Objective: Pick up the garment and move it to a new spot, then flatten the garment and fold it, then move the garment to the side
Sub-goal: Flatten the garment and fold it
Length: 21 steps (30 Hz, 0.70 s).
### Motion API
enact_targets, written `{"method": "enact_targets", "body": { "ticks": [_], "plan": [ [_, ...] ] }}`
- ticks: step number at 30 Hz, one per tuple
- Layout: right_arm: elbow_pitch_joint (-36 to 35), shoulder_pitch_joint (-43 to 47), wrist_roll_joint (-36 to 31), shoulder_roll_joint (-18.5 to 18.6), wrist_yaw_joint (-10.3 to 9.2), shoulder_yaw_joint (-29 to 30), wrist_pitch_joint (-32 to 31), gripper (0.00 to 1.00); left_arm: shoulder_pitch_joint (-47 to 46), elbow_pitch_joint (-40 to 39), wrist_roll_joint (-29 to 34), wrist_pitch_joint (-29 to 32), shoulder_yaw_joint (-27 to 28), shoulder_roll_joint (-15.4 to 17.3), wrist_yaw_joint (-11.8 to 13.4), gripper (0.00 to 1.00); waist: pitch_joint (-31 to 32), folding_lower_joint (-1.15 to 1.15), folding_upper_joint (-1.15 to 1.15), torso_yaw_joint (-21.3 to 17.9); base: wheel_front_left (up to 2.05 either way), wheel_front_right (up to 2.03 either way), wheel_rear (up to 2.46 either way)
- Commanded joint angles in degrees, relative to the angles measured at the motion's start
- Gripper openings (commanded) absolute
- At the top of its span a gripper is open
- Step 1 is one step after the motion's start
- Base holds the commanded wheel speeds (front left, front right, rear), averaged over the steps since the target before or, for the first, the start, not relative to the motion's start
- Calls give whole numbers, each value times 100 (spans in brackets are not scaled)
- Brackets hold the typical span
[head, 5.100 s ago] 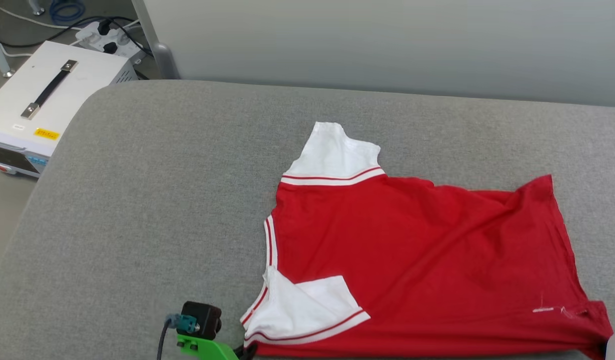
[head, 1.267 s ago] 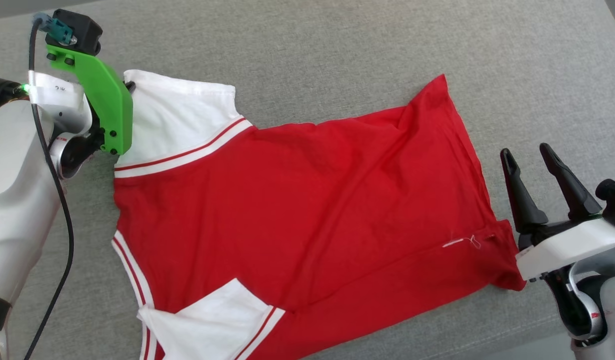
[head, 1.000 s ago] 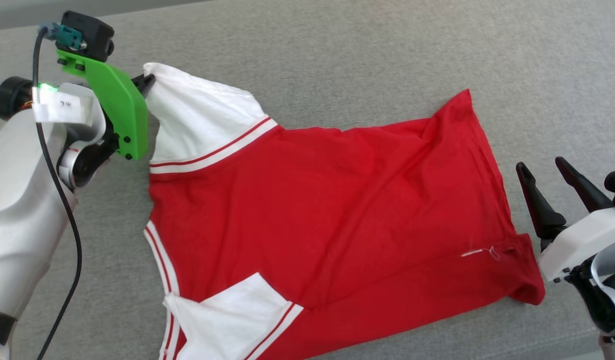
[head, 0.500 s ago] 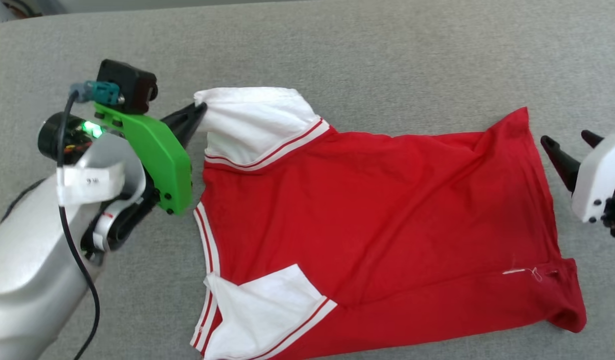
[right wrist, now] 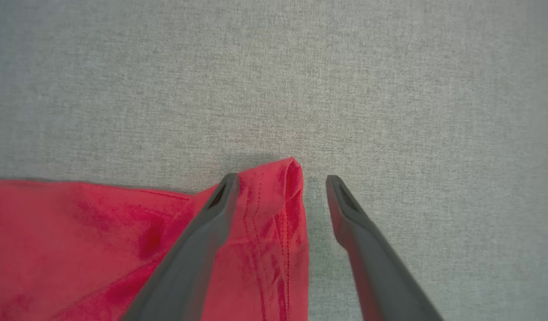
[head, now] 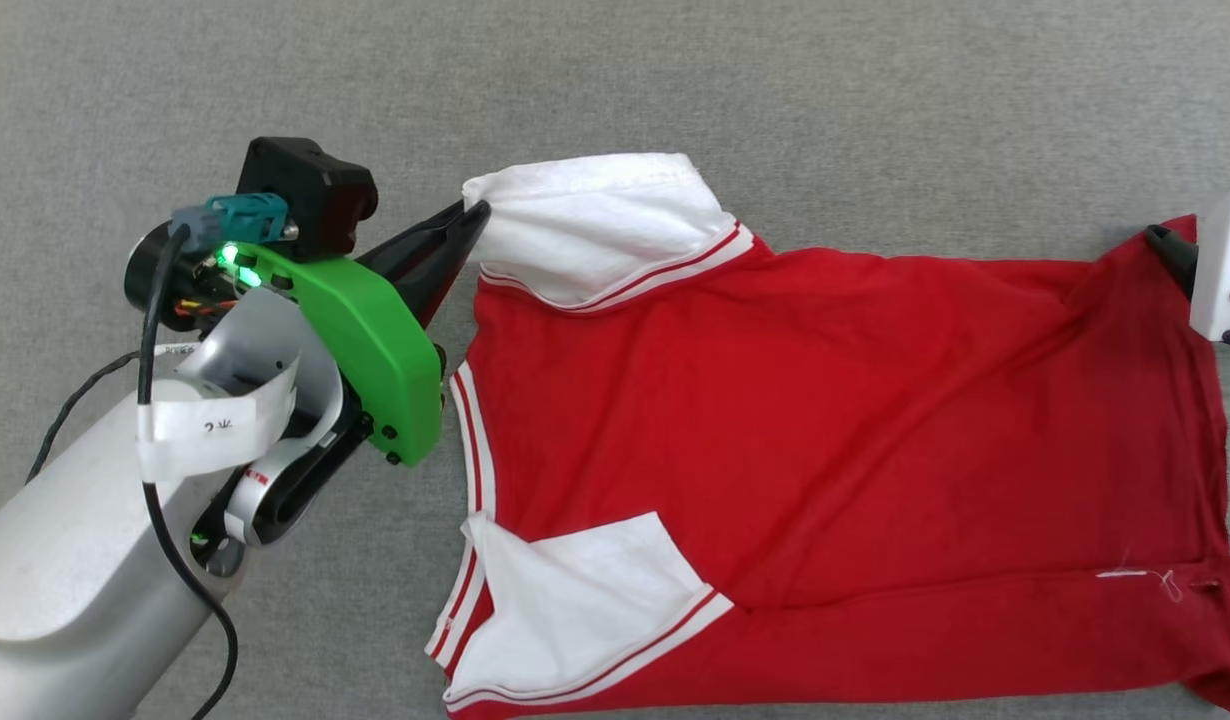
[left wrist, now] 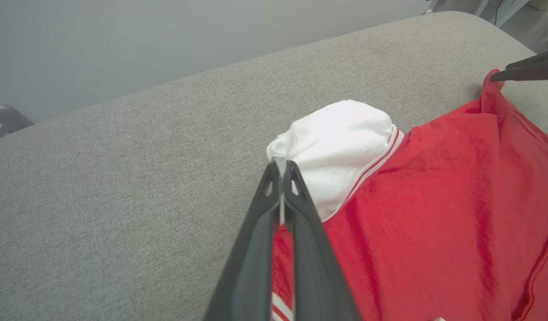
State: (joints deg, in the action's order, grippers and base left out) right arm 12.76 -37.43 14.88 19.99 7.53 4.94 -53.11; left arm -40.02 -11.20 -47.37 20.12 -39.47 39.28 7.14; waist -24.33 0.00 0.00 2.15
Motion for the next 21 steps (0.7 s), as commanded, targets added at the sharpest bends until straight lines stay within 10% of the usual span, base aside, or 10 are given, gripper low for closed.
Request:
{"method": "enact_targets", "body": {
  "ticks": [1, 11, 12, 14, 21],
  "plan": [
    [120, -99, -63, 12, -4, 22, 37, 100, -43, -20, 59, -42, -5, -37, -6, 0, -131, 0, 0, 121, 0, 0, 0],
    [739, 13, -104, 96, -4, -183, 171, 100, -117, 112, 131, -154, -37, -52, -92, 0, -320, 0, 0, 223, 0, 0, 0],
    [771, 37, -78, 100, -4, -214, 160, 80, -118, 133, 130, -163, -36, -50, -99, 0, -321, 0, 0, 221, 0, 0, 0],
    [815, 94, -34, 131, -4, -295, 162, 5, -116, 191, 120, -183, -39, -54, -117, 0, -309, 0, 0, 216, 0, 0, 0],
    [859, 77, 169, 168, -4, -333, 753, 0, -54, 524, 67, -297, -36, -90, -151, 0, -106, 0, 0, 151, 0, 0, 0]
  ]
}}
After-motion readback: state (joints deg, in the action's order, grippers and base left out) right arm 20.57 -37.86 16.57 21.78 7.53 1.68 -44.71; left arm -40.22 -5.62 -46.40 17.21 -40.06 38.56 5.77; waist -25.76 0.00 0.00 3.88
